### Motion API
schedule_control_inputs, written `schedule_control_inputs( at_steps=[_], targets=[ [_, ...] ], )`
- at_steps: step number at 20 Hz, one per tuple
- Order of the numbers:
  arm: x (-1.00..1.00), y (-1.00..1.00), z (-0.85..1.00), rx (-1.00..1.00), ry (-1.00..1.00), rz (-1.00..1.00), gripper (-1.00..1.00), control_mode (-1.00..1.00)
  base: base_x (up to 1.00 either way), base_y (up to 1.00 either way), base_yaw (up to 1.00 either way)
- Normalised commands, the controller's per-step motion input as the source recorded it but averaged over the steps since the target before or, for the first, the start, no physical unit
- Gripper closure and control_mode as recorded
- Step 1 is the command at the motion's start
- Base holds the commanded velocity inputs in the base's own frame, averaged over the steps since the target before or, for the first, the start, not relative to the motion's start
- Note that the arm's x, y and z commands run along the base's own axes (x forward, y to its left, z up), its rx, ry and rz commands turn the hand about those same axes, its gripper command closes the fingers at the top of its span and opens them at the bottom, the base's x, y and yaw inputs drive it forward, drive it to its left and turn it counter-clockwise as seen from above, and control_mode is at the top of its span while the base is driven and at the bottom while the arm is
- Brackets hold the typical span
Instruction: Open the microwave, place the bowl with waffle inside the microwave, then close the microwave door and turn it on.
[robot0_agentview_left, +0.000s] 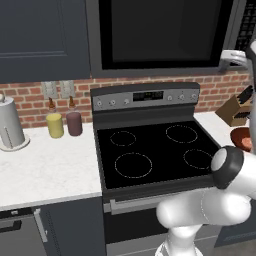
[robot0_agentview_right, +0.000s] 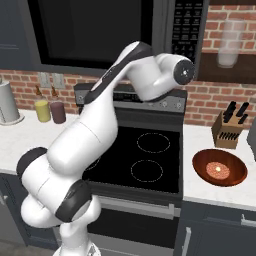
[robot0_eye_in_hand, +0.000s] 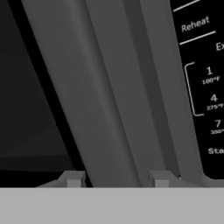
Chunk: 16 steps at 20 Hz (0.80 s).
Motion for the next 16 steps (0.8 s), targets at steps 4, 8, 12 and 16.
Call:
schedule_control_inputs(
  at_steps=[4,8,12,16],
  targets=[
    [-1.0,0.07,0.15,-0.03,0.18,-0.07,1.0,-1.0,0.0,0.0,0.0],
    [-1.0,0.02,0.04,-0.04,0.17,-0.11,1.0,-1.0,0.0,0.0,0.0],
    [-1.0,0.0,0.0,-0.03,0.13,-0.2,1.0,-1.0,0.0,0.0,0.0],
    [-1.0,0.02,0.0,-0.02,0.08,-0.24,1.0,-1.0,0.0,0.0,0.0]
  ],
)
